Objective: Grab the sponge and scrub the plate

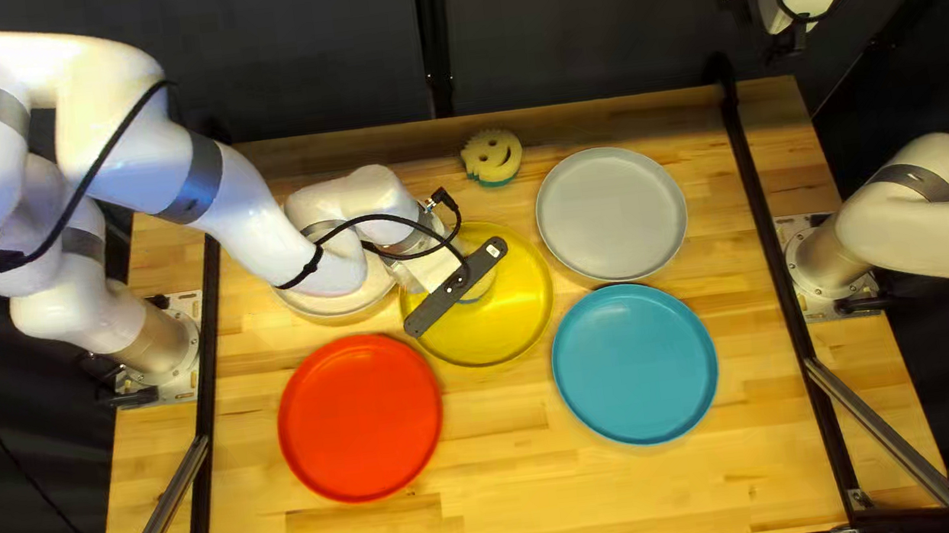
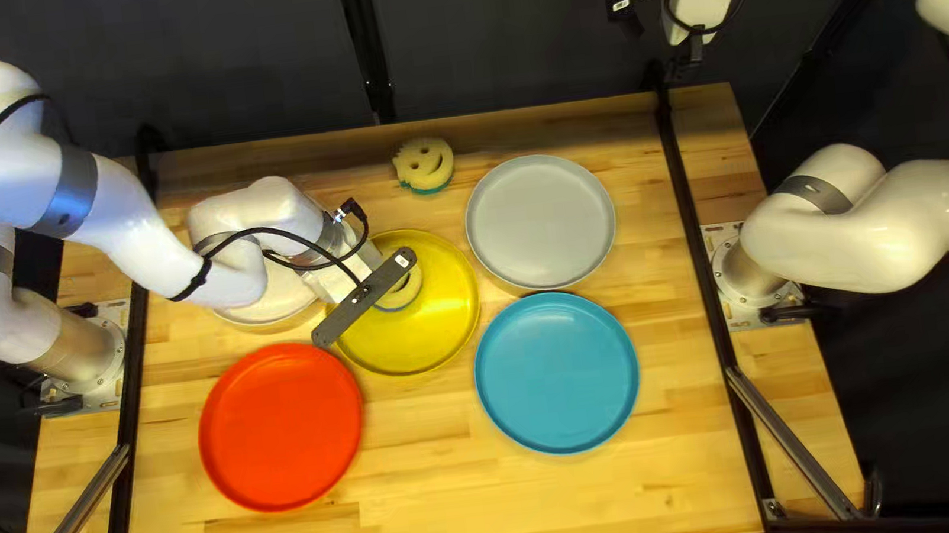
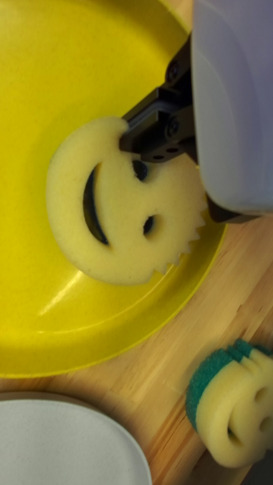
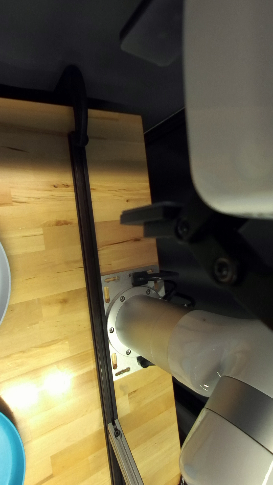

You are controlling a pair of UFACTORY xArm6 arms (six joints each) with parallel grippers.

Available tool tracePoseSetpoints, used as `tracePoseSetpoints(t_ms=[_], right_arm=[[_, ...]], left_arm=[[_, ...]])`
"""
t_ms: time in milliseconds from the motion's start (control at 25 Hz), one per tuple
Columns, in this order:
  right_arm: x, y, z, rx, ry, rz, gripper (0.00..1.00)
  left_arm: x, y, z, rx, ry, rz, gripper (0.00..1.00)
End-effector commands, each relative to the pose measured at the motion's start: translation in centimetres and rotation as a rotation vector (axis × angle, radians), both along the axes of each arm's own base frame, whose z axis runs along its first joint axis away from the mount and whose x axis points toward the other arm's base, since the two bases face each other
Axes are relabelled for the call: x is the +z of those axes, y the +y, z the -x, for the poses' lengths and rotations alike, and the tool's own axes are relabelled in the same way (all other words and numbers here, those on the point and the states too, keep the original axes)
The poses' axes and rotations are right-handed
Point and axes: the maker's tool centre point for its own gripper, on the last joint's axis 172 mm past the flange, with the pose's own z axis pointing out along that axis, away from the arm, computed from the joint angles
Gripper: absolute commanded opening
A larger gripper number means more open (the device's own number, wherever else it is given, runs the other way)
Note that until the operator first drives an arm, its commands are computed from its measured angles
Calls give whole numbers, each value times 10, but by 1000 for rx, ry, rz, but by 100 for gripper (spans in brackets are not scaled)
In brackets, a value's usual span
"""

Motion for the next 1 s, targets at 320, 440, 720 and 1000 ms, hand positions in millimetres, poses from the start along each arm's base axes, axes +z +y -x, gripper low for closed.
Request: tracePoseSetpoints(t_ms=[320, 440, 720, 1000], right_arm=[[0, 0, 0, 0, 0, 0, 100], [0, 0, 0, 0, 0, 0, 100], [0, 0, 0, 0, 0, 0, 100], [0, 0, 0, 0, 0, 0, 100]], left_arm=[[1, 2, -19, -25, -7, -6, 0], [-1, 4, -8, -22, -2, -6, 0], [-6, -5, 27, 6, 10, -3, 0], [-2, -22, 45, 26, 15, -4, 0]])
